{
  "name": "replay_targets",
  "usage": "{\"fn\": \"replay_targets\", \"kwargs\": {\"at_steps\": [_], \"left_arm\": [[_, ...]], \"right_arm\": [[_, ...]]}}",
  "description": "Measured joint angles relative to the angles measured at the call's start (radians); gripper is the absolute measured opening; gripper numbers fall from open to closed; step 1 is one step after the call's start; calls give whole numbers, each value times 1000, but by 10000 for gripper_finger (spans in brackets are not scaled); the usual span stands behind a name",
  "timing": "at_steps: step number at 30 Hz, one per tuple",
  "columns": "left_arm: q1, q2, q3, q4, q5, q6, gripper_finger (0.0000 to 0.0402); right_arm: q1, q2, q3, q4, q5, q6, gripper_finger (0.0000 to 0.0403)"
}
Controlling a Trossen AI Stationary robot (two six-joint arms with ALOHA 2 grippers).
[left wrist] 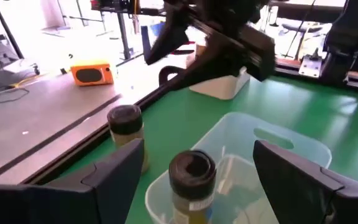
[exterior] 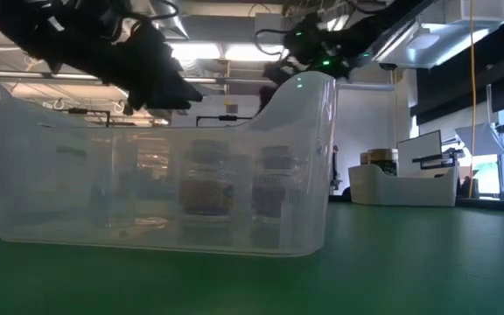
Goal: Sort spices by type
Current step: Put the black spice bottle into the top transparent bin
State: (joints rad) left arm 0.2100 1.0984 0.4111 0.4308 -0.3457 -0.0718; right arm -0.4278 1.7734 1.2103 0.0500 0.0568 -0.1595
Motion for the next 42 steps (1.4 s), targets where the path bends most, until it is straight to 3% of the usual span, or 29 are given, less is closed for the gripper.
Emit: {"fn": "replay_targets", "kwargs": {"at_steps": [6,11,21,34,39,42], "left_arm": [[2,-1,-13,-1,0,51,301],[0,-2,-13,-3,1,72,301],[0,-2,-13,-1,2,72,301],[0,-2,-13,-1,2,72,301],[0,-2,-13,-1,2,72,301],[0,-2,-13,-4,2,72,301]], "right_arm": [[-21,158,225,-133,1,3,292],[-47,246,334,-203,-8,38,292],[-56,305,343,-189,-60,55,292],[-65,314,339,-242,-5,21,292],[-68,256,367,-398,-4,-21,292],[-82,205,368,-552,-3,-143,292]]}}
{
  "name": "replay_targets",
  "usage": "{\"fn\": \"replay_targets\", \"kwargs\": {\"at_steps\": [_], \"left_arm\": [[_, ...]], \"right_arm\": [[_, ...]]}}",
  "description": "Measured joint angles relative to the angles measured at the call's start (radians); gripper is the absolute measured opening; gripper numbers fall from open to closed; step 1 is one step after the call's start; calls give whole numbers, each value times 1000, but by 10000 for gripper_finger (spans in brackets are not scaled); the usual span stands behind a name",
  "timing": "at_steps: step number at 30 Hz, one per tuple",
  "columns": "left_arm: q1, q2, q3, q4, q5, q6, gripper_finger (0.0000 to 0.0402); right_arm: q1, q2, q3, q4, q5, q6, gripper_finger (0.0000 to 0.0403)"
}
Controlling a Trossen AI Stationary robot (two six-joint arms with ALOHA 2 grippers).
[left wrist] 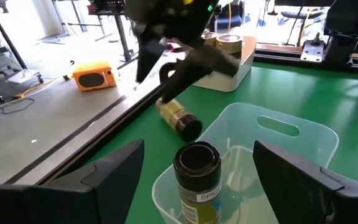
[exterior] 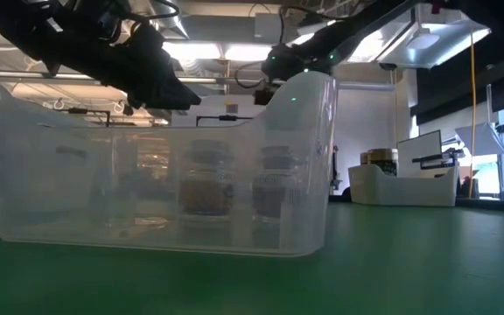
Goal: Sort spices by type
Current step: Put the black spice bottle into the top transparent bin
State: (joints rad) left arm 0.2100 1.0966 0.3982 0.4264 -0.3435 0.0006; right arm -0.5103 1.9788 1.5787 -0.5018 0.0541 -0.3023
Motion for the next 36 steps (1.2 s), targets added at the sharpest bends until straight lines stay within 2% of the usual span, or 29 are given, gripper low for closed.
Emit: {"fn": "replay_targets", "kwargs": {"at_steps": [6,10,17,26,33,36], "left_arm": [[0,0,0,0,0,0,301],[0,0,0,2,0,0,301],[0,0,0,4,0,0,301],[0,0,0,3,0,0,301],[0,0,0,3,0,0,301],[0,0,0,3,0,0,301]], "right_arm": [[-49,-26,0,-313,79,-246,292],[-76,-16,-14,-420,105,-278,292],[-46,-16,-70,-354,111,-366,292],[15,-6,-74,-337,112,-540,292],[19,60,-74,-356,101,-570,292],[20,86,-74,-311,83,-571,292]]}}
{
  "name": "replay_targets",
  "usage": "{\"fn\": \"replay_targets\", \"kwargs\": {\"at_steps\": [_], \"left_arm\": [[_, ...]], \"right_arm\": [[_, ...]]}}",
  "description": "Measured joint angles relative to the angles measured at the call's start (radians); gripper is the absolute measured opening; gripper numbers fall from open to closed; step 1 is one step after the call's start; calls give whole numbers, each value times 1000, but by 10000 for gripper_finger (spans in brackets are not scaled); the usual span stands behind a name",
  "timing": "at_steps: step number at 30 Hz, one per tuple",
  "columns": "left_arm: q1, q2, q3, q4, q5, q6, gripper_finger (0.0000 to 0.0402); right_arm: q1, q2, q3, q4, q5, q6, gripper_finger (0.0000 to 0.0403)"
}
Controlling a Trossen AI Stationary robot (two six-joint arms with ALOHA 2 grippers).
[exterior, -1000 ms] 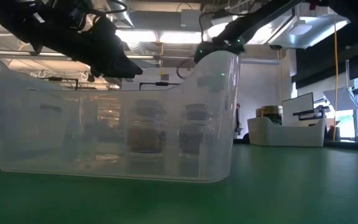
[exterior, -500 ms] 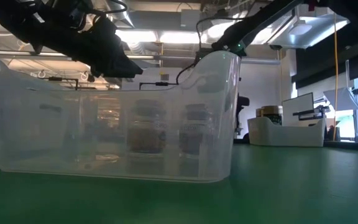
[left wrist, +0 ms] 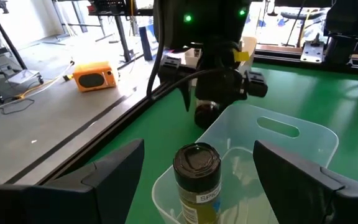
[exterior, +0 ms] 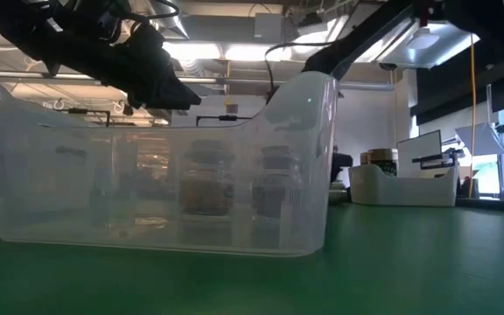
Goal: Sort spices by type
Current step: Put the black spice bottle into the top transparent bin
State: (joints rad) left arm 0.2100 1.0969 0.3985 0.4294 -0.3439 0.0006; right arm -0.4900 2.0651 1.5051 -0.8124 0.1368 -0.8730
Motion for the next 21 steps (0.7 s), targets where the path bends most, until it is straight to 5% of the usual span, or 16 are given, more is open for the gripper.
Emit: {"fn": "replay_targets", "kwargs": {"at_steps": [7,13,21], "left_arm": [[0,0,0,-4,0,0,301],[2,0,0,-4,0,0,301],[1,0,0,-4,0,0,301]], "right_arm": [[-1,26,1,14,-6,48,286],[-1,26,0,36,-28,134,206],[-1,-68,0,12,12,170,203]]}}
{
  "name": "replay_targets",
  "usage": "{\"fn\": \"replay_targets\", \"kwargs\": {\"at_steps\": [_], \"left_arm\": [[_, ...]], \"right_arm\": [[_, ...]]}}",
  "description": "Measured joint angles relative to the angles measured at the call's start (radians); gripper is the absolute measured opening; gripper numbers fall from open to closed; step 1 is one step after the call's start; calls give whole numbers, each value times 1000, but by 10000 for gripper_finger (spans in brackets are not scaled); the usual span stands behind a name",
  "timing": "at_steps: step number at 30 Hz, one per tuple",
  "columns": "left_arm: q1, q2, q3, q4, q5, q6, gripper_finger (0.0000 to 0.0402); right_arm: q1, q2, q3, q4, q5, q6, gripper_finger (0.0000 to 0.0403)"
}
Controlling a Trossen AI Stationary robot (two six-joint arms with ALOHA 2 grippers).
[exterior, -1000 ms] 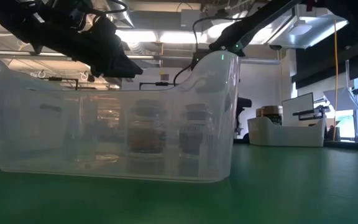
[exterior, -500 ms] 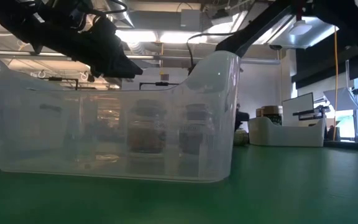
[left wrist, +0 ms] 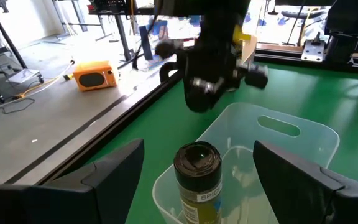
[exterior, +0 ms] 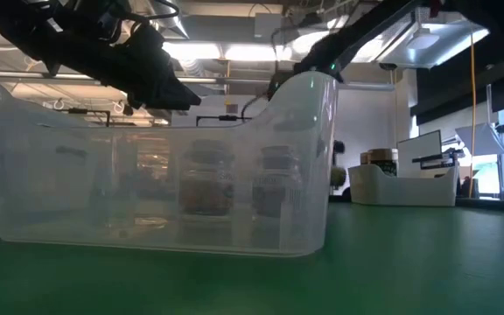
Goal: Sort spices by type
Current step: Put the black spice bottle into the top transparent bin
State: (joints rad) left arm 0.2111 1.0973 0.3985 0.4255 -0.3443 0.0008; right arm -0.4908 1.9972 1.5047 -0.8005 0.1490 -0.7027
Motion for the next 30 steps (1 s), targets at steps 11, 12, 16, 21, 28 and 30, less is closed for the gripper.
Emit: {"fn": "replay_targets", "kwargs": {"at_steps": [11,12,16,21,28,30], "left_arm": [[0,0,0,0,0,0,301],[0,0,0,0,0,0,301],[0,0,0,0,0,0,301],[0,0,0,0,0,0,301],[0,0,0,1,0,0,301],[0,0,0,3,0,-1,301]], "right_arm": [[0,-208,0,69,-340,204,203],[1,-215,1,91,-405,216,203],[1,-214,-4,172,-629,258,203],[43,-214,-95,381,-790,341,203],[160,-213,-344,934,-708,427,203],[186,-211,-420,1138,-640,458,203]]}}
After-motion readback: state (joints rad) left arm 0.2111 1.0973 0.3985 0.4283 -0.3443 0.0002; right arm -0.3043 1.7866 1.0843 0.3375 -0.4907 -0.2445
